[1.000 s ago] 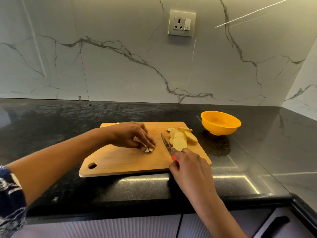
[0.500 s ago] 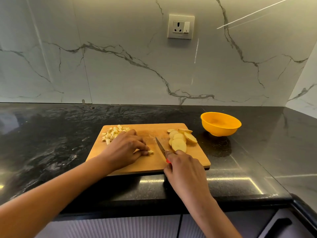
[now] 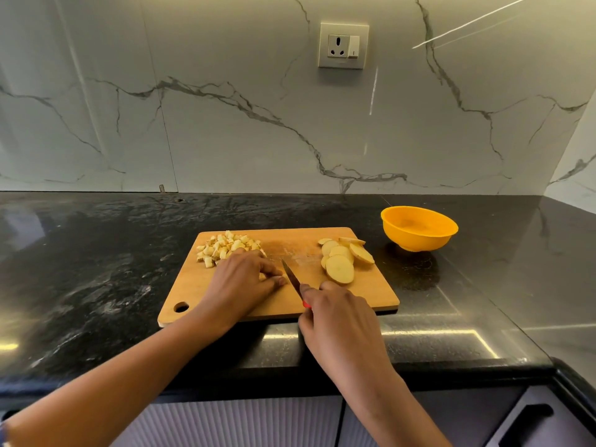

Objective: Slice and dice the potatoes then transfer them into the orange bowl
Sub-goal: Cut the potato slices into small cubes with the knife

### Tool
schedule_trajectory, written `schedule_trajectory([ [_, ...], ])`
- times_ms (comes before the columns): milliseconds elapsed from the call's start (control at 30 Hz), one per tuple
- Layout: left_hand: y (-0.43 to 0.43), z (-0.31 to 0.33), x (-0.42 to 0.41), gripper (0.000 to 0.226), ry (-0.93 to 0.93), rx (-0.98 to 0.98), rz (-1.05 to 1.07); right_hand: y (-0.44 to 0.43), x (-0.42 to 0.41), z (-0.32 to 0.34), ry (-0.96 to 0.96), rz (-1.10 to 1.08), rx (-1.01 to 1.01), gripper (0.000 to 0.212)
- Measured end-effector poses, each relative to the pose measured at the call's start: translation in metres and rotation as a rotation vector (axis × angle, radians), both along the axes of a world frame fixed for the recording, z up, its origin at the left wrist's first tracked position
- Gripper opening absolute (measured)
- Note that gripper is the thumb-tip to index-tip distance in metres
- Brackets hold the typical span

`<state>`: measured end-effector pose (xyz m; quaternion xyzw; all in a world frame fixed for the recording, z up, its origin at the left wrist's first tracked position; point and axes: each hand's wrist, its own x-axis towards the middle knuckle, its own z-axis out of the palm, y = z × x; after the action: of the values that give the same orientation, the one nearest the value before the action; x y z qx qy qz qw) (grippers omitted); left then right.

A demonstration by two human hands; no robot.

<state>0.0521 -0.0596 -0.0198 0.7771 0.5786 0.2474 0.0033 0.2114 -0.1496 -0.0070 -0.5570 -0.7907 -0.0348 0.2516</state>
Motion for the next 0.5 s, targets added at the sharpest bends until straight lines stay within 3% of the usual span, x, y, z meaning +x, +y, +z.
schedule_trajectory([
  [500,-0.001,0.005,-0.002,0.014,-0.140,-0.096,-0.013,0.004,-0.006,0.004,-0.192,0.013,-0.125,0.024],
])
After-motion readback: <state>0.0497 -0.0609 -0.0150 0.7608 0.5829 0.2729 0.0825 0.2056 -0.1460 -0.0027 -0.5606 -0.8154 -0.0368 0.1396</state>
